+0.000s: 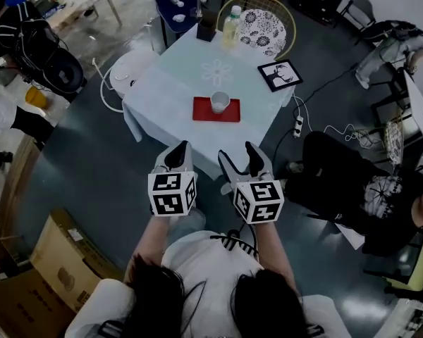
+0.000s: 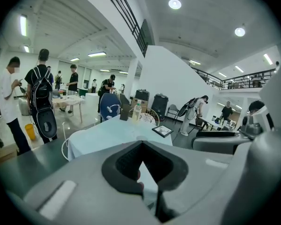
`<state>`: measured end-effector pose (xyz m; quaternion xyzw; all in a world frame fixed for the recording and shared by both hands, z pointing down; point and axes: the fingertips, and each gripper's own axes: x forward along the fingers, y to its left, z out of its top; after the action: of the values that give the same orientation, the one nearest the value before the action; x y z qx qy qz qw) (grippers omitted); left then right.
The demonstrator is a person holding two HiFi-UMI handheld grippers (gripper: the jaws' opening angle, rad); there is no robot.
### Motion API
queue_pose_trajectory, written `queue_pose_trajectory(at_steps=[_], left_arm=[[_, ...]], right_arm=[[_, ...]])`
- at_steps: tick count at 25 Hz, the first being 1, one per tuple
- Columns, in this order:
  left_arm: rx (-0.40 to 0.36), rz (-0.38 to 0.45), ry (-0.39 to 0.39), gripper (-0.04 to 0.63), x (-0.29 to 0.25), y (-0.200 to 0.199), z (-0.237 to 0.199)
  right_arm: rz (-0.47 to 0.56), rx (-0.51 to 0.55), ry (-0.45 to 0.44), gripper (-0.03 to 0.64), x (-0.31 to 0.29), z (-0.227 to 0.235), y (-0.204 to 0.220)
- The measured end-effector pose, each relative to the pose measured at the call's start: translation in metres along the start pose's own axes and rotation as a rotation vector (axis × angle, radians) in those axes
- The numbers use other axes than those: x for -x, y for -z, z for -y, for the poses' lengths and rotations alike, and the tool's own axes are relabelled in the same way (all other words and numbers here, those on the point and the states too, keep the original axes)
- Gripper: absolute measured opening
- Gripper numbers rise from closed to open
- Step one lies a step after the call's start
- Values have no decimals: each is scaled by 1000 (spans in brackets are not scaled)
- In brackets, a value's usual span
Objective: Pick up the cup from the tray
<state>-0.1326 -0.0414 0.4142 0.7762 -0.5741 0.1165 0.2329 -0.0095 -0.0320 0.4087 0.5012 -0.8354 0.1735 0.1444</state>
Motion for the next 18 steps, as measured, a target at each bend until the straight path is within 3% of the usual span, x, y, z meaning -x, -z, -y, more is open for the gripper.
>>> queue_pose_trajectory(at_steps=[4, 11, 18], left_arm=[[-41, -12, 72, 0, -25, -18, -7], [-111, -55, 129, 0, -66, -37, -16], [-116, -87, 129, 0, -100, -41, -31]], right_arm=[[10, 12, 27, 341, -27, 3, -18], [19, -2, 64, 364, -64, 15, -33], [-2, 16, 60, 416, -102, 27, -39]])
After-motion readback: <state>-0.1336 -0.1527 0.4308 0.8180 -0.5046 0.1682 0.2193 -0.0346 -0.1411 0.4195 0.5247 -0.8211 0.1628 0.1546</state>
